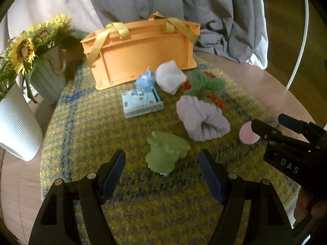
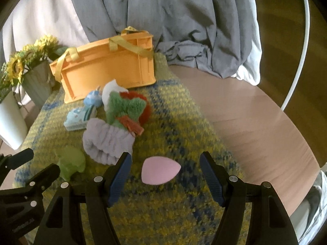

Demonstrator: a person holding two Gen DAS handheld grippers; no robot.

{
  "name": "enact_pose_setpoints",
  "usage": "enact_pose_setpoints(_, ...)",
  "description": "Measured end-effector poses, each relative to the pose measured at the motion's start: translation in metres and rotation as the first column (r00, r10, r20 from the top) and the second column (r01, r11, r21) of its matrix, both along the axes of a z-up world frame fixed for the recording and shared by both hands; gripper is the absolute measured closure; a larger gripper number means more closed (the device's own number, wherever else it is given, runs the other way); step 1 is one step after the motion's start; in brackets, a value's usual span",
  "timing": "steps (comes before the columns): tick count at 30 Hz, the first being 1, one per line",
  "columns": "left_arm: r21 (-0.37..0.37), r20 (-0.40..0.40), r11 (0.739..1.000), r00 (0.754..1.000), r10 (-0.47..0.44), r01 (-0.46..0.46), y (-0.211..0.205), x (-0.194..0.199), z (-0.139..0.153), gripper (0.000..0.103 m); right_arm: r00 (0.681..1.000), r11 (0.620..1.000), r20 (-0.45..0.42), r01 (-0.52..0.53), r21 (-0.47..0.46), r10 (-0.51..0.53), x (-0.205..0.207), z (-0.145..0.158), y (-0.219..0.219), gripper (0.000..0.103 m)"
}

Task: Organize soft objects
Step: 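Grasp the pink sponge with the right gripper while the left gripper grasps the green frog plush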

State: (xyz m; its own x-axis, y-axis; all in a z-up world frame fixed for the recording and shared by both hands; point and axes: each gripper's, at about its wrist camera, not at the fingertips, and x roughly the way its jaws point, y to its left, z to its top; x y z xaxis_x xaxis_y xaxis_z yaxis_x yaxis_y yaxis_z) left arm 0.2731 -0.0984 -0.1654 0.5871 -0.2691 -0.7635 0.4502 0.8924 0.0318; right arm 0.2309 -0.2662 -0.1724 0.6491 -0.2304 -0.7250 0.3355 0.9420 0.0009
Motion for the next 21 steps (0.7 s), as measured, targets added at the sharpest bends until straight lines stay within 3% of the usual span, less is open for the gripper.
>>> enact_pose_setpoints(21,0.035,-0.045,0.999,0.999,0.005,-0.004,-0.021,0.026,-0.033,0.03,0.997,0.999,-0.073,-0.028,0.038,0.031,0.016,-0.039,-0.01,0.038)
